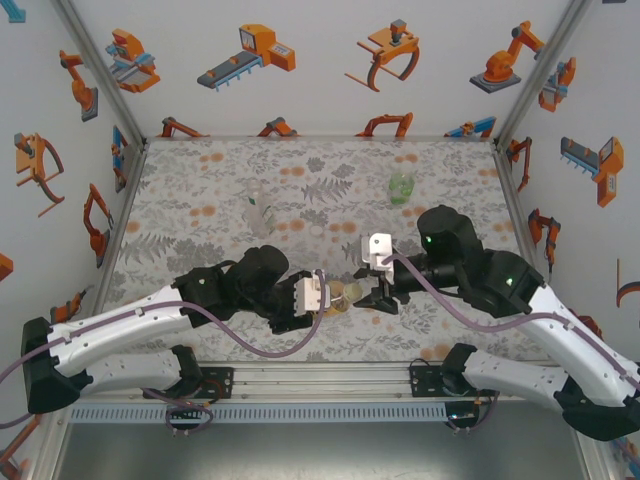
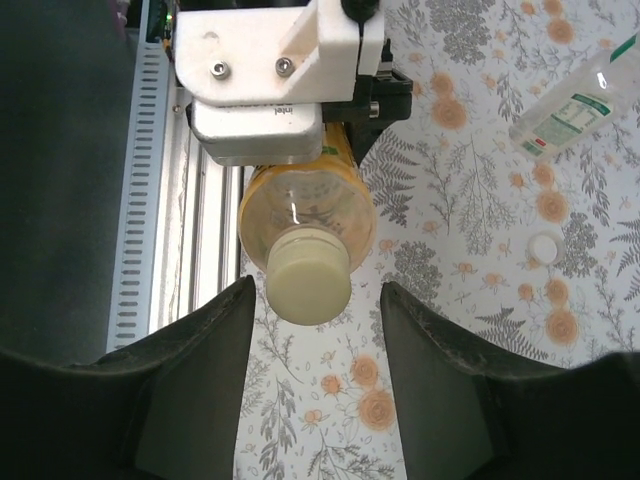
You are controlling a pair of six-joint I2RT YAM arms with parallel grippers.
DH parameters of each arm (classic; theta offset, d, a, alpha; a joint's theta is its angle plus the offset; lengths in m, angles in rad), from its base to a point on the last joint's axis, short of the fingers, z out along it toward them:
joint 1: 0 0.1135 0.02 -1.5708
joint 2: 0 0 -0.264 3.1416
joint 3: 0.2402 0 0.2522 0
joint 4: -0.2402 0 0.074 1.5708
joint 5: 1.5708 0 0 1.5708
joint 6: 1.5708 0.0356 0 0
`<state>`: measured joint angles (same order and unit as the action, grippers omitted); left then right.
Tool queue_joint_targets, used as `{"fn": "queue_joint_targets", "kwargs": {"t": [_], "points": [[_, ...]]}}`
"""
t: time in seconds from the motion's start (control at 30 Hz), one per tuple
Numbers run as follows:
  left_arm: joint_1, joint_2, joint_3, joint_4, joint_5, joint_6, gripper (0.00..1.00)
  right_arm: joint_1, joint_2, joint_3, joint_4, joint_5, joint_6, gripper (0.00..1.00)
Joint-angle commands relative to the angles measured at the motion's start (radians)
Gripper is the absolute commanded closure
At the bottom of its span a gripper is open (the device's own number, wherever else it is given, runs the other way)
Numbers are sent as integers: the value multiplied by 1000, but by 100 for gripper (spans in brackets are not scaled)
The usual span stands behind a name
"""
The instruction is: Screw on the bottle caps
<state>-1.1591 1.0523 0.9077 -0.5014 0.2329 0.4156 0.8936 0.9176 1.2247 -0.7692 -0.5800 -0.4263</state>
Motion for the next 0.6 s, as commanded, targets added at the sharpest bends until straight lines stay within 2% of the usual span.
{"fn": "queue_joint_targets", "kwargs": {"t": [0.0,0.13,0.4,0.57], "points": [[-5,-18,3,-7,26,4,100,4,-7,15,36,-49,-35,52],[-6,-18,5,-9,24,5,100,4,-13,12,37,-55,-30,56],[-8,-10,8,-7,30,-6,100,4,-12,-9,77,-74,-1,56],[-7,-9,8,-8,32,-6,100,4,-5,-16,71,-75,5,61]]}}
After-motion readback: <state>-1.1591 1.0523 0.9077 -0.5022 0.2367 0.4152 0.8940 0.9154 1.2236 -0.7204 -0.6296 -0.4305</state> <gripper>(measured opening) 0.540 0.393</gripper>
